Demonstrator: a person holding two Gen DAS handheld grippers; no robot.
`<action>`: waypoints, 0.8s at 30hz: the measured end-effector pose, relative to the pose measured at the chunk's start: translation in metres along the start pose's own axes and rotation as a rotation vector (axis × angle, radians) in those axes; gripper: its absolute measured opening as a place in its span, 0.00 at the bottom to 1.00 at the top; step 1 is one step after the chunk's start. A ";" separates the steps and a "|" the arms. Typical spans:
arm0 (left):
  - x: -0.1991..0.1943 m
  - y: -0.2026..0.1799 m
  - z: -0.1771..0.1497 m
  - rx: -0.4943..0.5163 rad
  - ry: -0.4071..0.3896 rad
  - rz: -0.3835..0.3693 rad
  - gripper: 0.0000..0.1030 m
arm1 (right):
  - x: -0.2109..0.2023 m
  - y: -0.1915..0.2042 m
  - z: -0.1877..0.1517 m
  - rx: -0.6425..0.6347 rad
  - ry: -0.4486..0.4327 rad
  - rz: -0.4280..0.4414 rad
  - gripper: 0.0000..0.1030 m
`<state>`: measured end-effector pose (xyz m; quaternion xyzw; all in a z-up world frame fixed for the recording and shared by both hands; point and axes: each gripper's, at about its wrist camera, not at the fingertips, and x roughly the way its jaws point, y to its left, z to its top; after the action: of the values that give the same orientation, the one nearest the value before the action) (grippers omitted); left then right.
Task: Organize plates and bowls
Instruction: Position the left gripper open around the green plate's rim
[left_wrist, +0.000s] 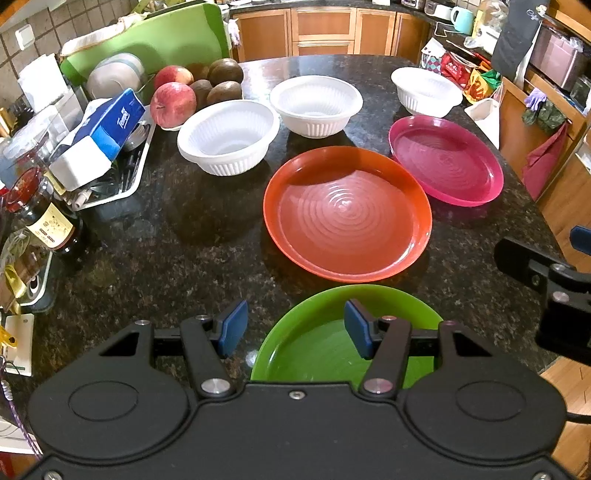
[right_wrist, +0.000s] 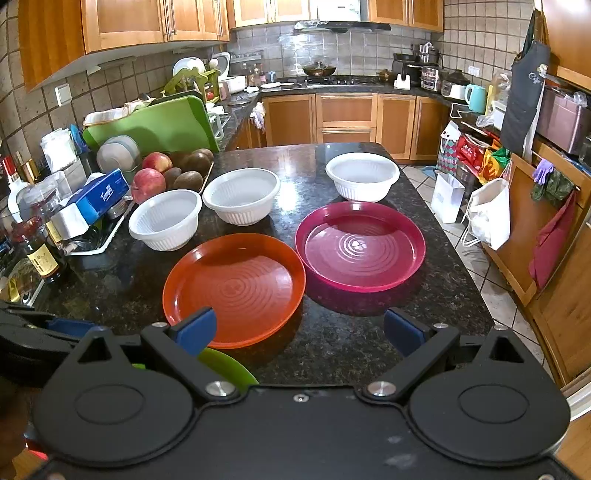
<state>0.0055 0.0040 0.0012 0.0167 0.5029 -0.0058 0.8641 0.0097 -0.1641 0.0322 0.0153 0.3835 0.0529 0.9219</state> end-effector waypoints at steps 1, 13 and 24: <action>0.000 0.000 0.000 0.000 0.000 0.000 0.60 | 0.000 0.000 0.000 0.001 0.000 0.000 0.99; 0.004 0.002 0.002 -0.004 0.011 0.002 0.60 | 0.005 0.000 0.005 -0.001 0.011 0.003 0.99; 0.004 0.002 0.002 -0.004 0.006 0.008 0.60 | 0.006 0.000 0.006 -0.005 0.007 0.006 0.99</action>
<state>0.0091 0.0063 -0.0009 0.0171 0.5053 -0.0014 0.8628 0.0180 -0.1635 0.0325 0.0142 0.3863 0.0568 0.9205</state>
